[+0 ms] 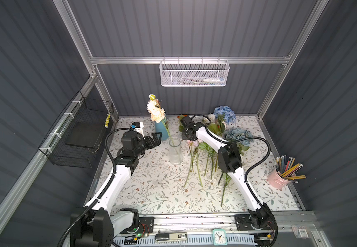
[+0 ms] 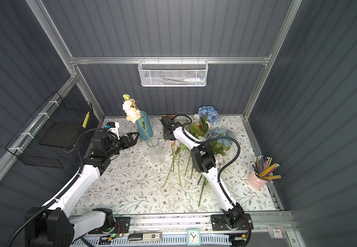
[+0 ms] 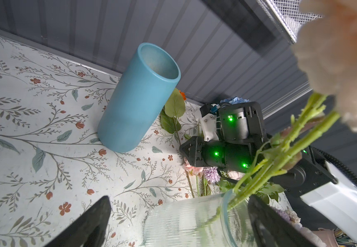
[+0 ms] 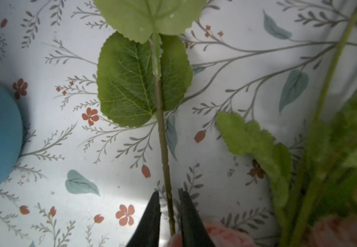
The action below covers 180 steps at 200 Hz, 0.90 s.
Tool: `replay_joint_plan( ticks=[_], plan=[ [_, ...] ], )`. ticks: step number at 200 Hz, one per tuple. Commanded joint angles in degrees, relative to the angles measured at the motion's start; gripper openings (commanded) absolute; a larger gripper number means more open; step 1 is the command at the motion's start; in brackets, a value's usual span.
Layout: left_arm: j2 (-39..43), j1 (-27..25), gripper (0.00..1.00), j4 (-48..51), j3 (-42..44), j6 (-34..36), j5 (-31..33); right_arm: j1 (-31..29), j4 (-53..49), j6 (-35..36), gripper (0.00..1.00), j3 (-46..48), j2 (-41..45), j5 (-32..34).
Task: Arrange the flowers into the vase
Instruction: 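Grasp the orange gerbera stem below its leaves with right gripper, then lift the orange gerbera upward out of the pile with right gripper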
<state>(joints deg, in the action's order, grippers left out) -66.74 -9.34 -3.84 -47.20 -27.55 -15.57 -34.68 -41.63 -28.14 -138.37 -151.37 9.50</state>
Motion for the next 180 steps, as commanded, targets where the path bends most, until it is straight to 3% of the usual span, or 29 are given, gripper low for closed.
replay_joint_plan(
  ticks=[1, 23, 44, 85, 180],
  plan=[
    [0.4, -0.1, 1.00, 1.0, -1.7, 1.8, 0.5, 0.4, -0.9, -1.0, 0.20, -1.4, -1.6, 1.1],
    [0.0, -0.1, 1.00, 0.9, -2.0, 1.8, 0.5, 0.4, -0.8, -1.6, 0.17, -1.6, -2.7, -0.6],
    [-0.3, -0.1, 1.00, 1.0, -2.2, 1.8, 0.5, 0.3, 0.5, -1.5, 0.00, -1.6, -2.6, -2.5],
    [-0.6, -0.1, 1.00, 0.8, -2.3, 1.3, 0.5, 0.4, 3.9, 0.7, 0.00, 0.3, 0.8, -4.3],
    [-0.5, -0.1, 1.00, -0.7, -1.9, -0.4, 0.4, 0.6, 24.3, 1.5, 0.00, 22.4, 22.1, -11.7]
  ],
)
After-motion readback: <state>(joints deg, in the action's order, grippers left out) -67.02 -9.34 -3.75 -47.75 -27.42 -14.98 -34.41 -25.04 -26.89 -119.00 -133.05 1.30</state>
